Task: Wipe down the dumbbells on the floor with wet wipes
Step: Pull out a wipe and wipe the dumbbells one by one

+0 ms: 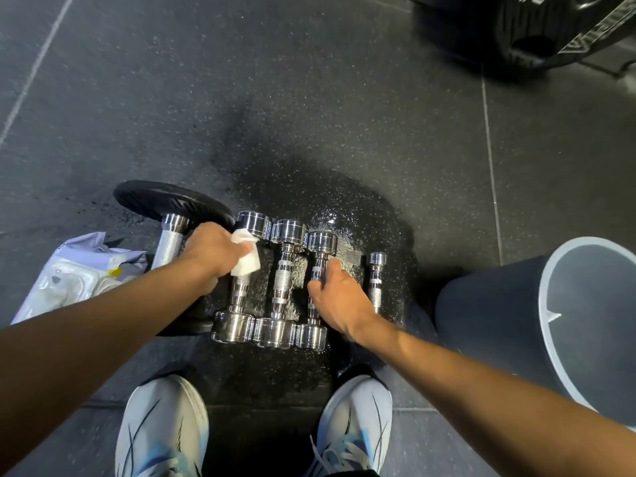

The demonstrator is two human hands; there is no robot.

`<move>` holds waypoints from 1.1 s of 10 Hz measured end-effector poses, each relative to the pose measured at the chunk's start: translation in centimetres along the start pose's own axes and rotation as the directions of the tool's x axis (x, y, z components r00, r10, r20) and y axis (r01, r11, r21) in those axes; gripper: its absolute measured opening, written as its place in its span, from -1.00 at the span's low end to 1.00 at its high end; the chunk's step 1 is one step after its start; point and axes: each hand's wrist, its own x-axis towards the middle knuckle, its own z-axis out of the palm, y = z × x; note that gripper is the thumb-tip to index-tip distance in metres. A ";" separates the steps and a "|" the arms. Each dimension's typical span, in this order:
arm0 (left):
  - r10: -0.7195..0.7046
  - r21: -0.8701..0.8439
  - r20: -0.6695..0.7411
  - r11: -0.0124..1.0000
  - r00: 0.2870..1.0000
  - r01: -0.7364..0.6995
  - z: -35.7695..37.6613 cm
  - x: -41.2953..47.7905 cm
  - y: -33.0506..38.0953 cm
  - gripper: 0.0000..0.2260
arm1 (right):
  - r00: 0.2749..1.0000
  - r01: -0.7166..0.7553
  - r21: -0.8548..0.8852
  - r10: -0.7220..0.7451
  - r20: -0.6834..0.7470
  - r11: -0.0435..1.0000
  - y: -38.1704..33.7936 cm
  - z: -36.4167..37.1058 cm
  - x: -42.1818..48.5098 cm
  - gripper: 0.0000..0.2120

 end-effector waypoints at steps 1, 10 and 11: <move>-0.113 -0.187 -0.023 0.976 0.993 0.107 1.2 0.2 -0.4 -0.69 | 0.997 -0.063 -0.044 0.061 -0.044 0.997 -0.4 -0.6 0.1 -0.63; 0.207 0.728 0.322 0.570 0.924 -0.381 1.1 -2.7 -1.7 -0.73 | 0.744 0.653 -0.305 -0.510 0.433 0.694 0.2 -3.4 -0.9 -0.92; 0.179 0.628 0.162 0.740 0.970 -0.241 0.3 -2.0 0.0 -0.60 | 0.754 0.620 -0.258 -0.472 0.457 0.741 0.1 -3.7 -1.1 -0.92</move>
